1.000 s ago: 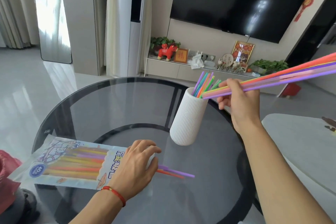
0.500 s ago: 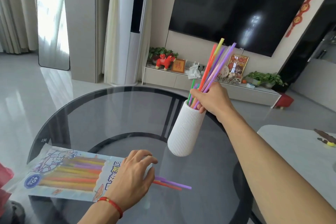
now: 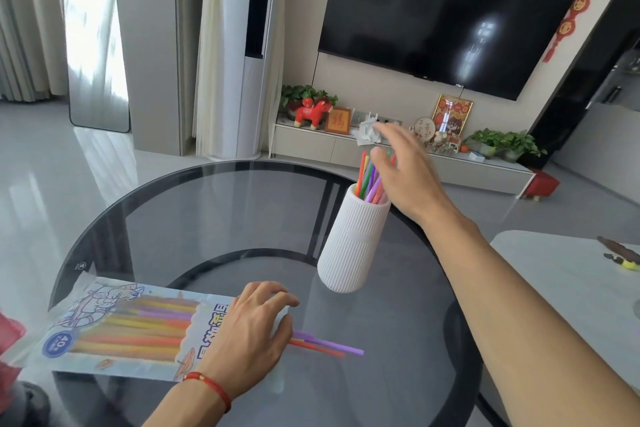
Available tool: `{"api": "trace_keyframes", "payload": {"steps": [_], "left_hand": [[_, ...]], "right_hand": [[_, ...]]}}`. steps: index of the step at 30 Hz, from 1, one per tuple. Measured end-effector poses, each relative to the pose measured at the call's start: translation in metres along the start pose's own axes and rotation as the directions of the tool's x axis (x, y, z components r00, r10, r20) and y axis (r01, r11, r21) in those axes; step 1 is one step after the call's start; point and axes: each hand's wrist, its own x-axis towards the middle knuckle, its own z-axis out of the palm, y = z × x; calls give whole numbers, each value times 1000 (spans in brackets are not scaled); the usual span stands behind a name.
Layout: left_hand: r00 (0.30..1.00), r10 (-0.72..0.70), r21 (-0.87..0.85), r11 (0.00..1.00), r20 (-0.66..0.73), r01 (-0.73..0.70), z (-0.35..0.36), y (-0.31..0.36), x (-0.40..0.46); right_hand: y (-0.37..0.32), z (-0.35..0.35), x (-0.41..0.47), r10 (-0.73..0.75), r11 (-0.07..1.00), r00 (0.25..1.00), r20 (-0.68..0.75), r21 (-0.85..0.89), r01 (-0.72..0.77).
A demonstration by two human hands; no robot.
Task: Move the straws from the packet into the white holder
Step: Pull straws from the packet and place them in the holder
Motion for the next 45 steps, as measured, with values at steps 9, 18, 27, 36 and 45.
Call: {"api": "trace_keyframes", "payload": {"steps": [9,18,27,36,45], "left_hand": [[979,27,279,957,203,-84,-10,-4,-6],[865,-136,508,848,483,-150,-26,-23,-11],[945,-47,508,852,322,-131,-31,-7,-7],[973,86,445,878,213,-175,-34,-2,-10],[977,88,447,879,193,-168,-30,2,-12]], "right_hand": [[-1,-11,-15,36,981,983,-180,196,0],[19,33,-135,0,972,980,197,232,-47],[38,92,-198,199,978,734,650,-82,-192],[16,110,-201,164,920,814,557,212,-330],[-13,127,-206,362,377,759,541,659,-650]]}}
